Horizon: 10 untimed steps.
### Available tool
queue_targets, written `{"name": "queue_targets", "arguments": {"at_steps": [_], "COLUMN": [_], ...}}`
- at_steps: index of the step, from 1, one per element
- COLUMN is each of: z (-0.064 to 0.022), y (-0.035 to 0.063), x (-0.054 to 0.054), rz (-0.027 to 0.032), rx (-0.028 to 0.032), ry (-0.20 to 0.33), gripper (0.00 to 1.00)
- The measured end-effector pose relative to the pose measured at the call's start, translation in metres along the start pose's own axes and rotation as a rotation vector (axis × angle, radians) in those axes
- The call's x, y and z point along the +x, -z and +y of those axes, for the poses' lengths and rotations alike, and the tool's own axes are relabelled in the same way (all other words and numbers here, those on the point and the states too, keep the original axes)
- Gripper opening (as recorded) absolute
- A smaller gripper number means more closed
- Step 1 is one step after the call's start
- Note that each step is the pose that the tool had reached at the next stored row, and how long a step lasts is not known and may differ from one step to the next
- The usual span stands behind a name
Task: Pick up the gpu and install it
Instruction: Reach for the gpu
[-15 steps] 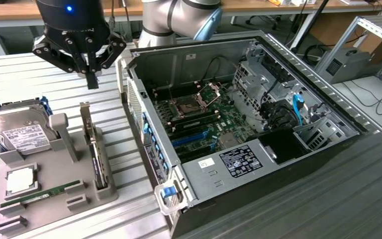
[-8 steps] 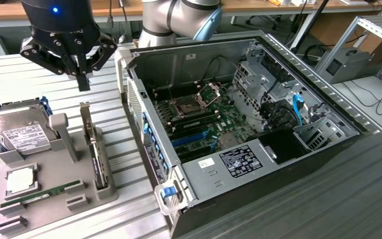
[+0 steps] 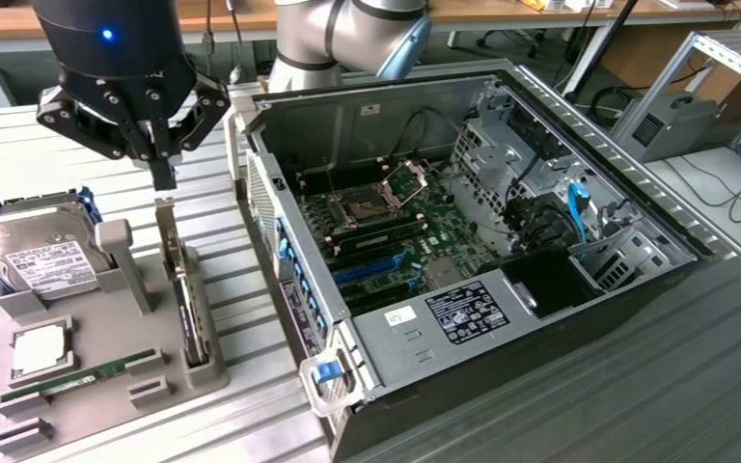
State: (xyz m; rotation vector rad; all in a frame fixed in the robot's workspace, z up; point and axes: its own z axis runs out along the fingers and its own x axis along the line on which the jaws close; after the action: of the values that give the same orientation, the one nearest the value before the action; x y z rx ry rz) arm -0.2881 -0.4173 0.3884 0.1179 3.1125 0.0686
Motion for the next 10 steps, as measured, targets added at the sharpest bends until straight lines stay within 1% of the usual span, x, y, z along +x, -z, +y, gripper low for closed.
{"name": "queue_targets", "arguments": {"at_steps": [4,10], "z": [-0.011,-0.0223], "y": [0.0006,0.0011], "x": [0.0,0.001], "rz": [0.0001,0.0001], "rx": [-0.0002,-0.0003], "ry": [0.0,0.0], "gripper": [0.11,0.11]}}
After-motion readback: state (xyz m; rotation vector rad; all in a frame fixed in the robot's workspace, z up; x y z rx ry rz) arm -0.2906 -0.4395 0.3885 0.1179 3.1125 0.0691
